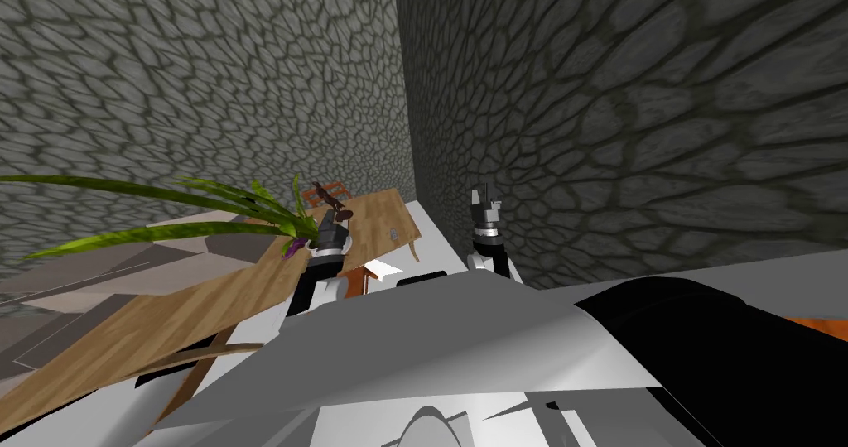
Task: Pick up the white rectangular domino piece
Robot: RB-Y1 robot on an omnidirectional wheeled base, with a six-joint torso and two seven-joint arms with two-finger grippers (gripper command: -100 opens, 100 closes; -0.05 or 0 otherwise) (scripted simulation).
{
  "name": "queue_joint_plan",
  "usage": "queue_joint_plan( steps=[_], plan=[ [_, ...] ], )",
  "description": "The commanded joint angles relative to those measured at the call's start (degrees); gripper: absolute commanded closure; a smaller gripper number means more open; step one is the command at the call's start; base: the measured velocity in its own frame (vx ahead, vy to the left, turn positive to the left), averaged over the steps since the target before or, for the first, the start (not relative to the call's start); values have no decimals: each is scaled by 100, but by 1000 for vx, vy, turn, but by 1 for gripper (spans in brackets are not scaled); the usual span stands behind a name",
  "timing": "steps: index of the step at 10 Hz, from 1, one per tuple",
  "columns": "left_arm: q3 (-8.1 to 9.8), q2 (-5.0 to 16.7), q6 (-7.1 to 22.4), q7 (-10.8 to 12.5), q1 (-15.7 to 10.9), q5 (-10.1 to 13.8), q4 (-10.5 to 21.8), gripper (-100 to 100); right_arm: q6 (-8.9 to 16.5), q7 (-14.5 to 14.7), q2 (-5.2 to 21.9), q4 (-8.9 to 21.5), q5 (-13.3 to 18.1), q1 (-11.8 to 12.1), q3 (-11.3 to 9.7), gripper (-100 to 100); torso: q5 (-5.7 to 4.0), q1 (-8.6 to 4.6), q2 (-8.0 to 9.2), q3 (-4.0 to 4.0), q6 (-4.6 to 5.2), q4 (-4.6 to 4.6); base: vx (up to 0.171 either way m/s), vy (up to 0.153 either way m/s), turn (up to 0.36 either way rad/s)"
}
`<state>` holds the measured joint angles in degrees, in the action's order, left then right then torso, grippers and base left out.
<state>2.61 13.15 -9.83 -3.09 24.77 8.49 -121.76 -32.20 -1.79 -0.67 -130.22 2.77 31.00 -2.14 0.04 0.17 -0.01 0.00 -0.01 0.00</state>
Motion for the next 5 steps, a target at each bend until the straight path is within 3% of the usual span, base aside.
queue_joint_plan(
  steps=[1, 4, 5],
  plan=[
    [33, 159, 286, -190, -93, 162, 149, -100, 0, 0, 0, 0, 0, 0, 0, 0, 0, 0, 0, 0, 0, 0, -9, 43, -154],
    [56, 300, 702, -360, -193, 312, 313, -100, 0, 0, 0, 0, 0, 0, 0, 0, 0, 1, 1, 0, 2, 0, -12, 40, -111],
    [73, 442, 904, -535, -299, 468, 491, -100, 0, 0, 0, 0, 0, 0, 0, 0, 0, 0, 1, 1, 0, 0, -11, 52, -182]
  ],
)
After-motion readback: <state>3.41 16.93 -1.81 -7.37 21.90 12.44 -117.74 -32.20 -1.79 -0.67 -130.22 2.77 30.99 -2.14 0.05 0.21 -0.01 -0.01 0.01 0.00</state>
